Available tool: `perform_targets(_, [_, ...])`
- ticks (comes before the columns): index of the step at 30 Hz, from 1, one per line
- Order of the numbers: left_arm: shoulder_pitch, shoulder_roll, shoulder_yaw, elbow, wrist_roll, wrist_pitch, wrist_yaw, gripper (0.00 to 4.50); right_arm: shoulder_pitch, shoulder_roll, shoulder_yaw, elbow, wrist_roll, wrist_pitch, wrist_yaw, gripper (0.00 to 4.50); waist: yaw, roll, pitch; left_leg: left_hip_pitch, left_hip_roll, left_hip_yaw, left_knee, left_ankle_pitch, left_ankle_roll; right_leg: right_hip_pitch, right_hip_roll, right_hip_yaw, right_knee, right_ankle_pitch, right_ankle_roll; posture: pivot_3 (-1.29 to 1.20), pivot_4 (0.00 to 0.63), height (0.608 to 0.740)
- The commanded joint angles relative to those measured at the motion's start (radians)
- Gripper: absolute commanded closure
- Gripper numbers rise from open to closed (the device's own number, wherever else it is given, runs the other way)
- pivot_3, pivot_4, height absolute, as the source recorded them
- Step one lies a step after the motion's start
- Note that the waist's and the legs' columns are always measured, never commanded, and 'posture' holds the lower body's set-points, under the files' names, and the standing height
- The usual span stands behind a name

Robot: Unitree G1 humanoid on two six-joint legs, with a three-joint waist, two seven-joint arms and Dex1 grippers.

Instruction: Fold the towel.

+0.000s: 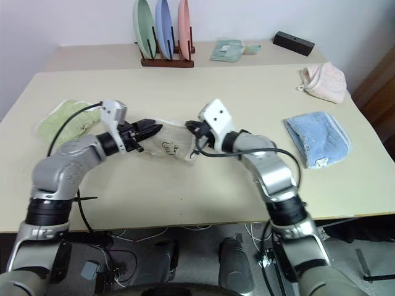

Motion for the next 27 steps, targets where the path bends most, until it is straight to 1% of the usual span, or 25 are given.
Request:
perform_targets(1, [0.029, -0.002, -0.030, 0.086, 0.093, -0.097, -0.011, 3.01, 0.001, 0.051, 0.042, 0.119, -0.036, -0.028, -0.022, 4.50, -0.004, 0.000, 0.000, 0.000, 0.000, 0.000, 0.000, 0.000, 0.000, -0.001, 0.000, 0.000, 0.001, 0.000, 0.000, 0.00, 0.150, 0.740])
perform_targets(3, [0.053, -0.009, -0.032, 0.101, 0.107, -0.131, -0.027, 3.01, 0.012, 0.062, 0.062, 0.165, -0.058, -0.048, -0.022, 4.50, -0.009, 0.000, 0.000, 0.000, 0.000, 0.000, -0.001, 0.000, 0.000, -0.002, 0.000, 0.000, 0.002, 0.000, 0.000, 0.00, 0.150, 0.740])
perform_targets(8, [0.122, -0.017, -0.050, 0.157, 0.176, -0.214, -0.031, 3.01, 0.066, 0.040, 0.089, 0.219, -0.115, -0.102, -0.022, 4.50, -0.017, 0.001, -0.002, 0.000, 0.000, 0.000, -0.001, 0.000, 0.000, 0.000, 0.000, 0.000, 0.002, 0.000, 0.000, 0.00, 0.150, 0.740])
perform_targets(11, [0.138, -0.043, -0.019, 0.143, 0.161, -0.234, -0.024, 3.01, 0.072, 0.033, 0.062, 0.190, -0.115, -0.138, -0.025, 4.50, -0.018, 0.001, -0.002, 0.003, 0.000, 0.000, -0.001, 0.000, 0.000, 0.002, 0.000, 0.000, 0.002, 0.000, 0.000, 0.00, 0.150, 0.740])
perform_targets(13, [0.141, -0.053, 0.006, 0.111, 0.150, -0.235, -0.010, 3.01, 0.071, 0.032, 0.027, 0.137, -0.078, -0.142, -0.010, 4.50, -0.018, 0.001, -0.002, 0.003, 0.000, 0.000, 0.000, 0.000, 0.000, 0.002, 0.000, 0.000, 0.002, 0.000, 0.000, 0.00, 0.150, 0.740])
perform_targets(14, [0.140, -0.057, 0.025, 0.093, 0.138, -0.227, -0.002, 3.05, 0.070, 0.029, 0.007, 0.103, -0.054, -0.131, 0.001, 4.25, -0.019, 0.001, -0.002, 0.003, 0.000, 0.000, 0.000, 0.000, 0.000, 0.002, 0.000, 0.000, 0.002, 0.000, 0.000, 0.00, 0.150, 0.740])
perform_targets(16, [0.145, -0.052, 0.065, 0.045, 0.114, -0.213, 0.007, 3.07, 0.073, 0.030, -0.059, 0.019, 0.031, -0.036, 0.015, 3.73, -0.020, 0.001, -0.001, 0.002, 0.000, 0.000, 0.000, 0.000, 0.000, 0.001, 0.000, 0.000, 0.002, 0.000, 0.000, 0.00, 0.150, 0.740])
perform_targets(19, [0.157, -0.041, 0.094, -0.007, 0.095, -0.195, 0.004, 3.07, 0.085, 0.020, -0.107, -0.060, 0.094, 0.064, 0.021, 2.28, -0.021, 0.001, -0.001, 0.001, 0.000, -0.001, 0.000, 0.000, 0.000, 0.000, 0.000, 0.000, 0.003, 0.000, 0.001, 0.00, 0.150, 0.740])
perform_targets(23, [0.204, 0.031, 0.129, -0.116, 0.086, -0.213, -0.046, 3.07, 0.107, 0.027, -0.242, -0.204, 0.242, 0.326, -0.048, 0.23, -0.022, 0.001, -0.001, 0.001, 0.001, -0.001, -0.001, 0.000, 0.000, -0.001, 0.000, 0.000, 0.003, 0.000, 0.001, 0.00, 0.150, 0.740])
perform_targets(24, [0.221, 0.056, 0.131, -0.140, 0.083, -0.216, -0.068, 3.07, 0.108, 0.053, -0.278, -0.210, 0.260, 0.388, -0.098, 0.10, -0.022, 0.002, -0.001, 0.000, 0.001, -0.001, -0.001, 0.000, 0.000, -0.001, 0.000, 0.000, 0.003, 0.000, 0.001, 0.00, 0.150, 0.740])
perform_targets(27, [0.259, 0.111, 0.134, -0.186, 0.080, -0.240, -0.127, 3.07, 0.105, 0.123, -0.348, -0.208, 0.314, 0.531, -0.189, 0.10, -0.022, 0.002, -0.001, 0.000, 0.001, -0.001, -0.001, 0.000, 0.000, -0.001, 0.000, 0.000, 0.003, 0.000, 0.000, 0.00, 0.150, 0.740])
